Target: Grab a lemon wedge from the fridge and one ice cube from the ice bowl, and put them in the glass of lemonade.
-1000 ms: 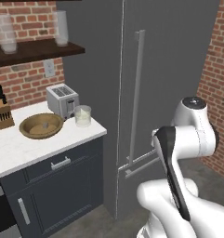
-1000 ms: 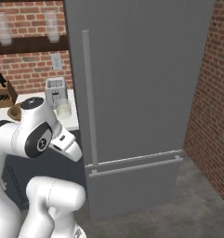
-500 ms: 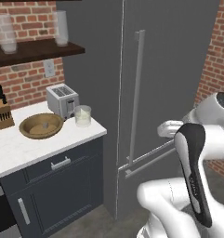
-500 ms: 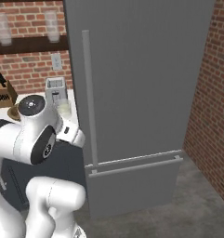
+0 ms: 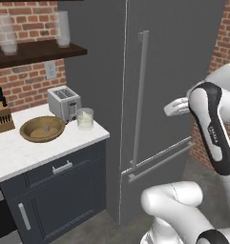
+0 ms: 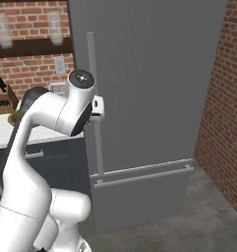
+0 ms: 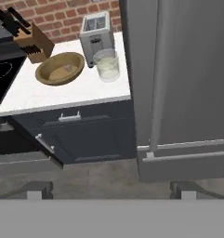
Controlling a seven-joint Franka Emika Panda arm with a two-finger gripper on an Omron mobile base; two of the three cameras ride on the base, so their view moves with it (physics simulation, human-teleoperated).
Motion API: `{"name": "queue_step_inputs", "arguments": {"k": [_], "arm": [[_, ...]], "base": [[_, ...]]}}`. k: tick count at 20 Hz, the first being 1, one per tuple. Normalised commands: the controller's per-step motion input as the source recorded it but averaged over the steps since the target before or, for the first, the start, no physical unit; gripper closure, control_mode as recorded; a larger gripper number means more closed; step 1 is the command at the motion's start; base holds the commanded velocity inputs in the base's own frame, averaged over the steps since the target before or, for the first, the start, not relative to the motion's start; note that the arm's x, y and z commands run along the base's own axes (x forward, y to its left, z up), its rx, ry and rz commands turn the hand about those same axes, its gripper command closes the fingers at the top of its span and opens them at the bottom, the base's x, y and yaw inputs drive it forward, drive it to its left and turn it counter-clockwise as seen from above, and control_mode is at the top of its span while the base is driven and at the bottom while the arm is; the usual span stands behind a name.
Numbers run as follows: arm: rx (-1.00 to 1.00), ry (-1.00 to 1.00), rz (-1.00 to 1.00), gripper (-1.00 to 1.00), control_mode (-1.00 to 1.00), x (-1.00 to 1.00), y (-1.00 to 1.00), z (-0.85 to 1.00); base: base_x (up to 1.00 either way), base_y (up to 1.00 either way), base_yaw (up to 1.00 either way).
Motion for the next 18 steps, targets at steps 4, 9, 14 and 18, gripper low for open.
{"name": "queue_step_inputs", "arguments": {"k": [4, 9, 14, 18], "arm": [[-0.16, 0.28, 0.10, -1.00, -1.00, 0.74, 0.13, 0.01], [-0.09, 0.08, 0.00, -1.00, -1.00, 0.67, 0.19, -0.43], [0.00, -0.27, 0.02, -1.00, -1.00, 0.56, 0.00, -0.62], [0.00, -0.44, 0.01, -1.00, -1.00, 0.16, 0.00, -0.25]], "base": [[0.00, 0.00, 0.00], [0.00, 0.00, 0.00], [0.00, 0.00, 0.00], [0.00, 0.00, 0.00]]}}
